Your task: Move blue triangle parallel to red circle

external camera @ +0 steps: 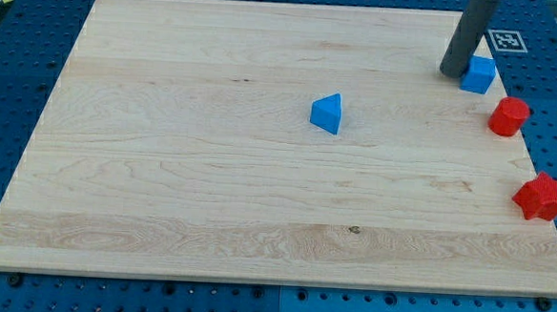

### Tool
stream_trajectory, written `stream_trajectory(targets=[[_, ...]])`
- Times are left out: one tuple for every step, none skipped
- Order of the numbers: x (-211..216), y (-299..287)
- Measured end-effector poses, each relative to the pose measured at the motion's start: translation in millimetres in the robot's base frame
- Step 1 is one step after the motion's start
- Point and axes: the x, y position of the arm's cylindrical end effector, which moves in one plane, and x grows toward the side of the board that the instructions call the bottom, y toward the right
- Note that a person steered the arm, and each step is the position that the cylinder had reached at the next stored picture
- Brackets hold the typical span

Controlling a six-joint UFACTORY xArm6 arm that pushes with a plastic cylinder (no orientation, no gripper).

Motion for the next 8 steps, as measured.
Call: stream_trajectory(targets=[[0.0, 12.0], [0.0, 21.1], [1.3, 22.0], [24.3, -9.6], [33.6, -54.6], [33.6, -67.0], [32.5, -117.4], [29.2, -141.9]])
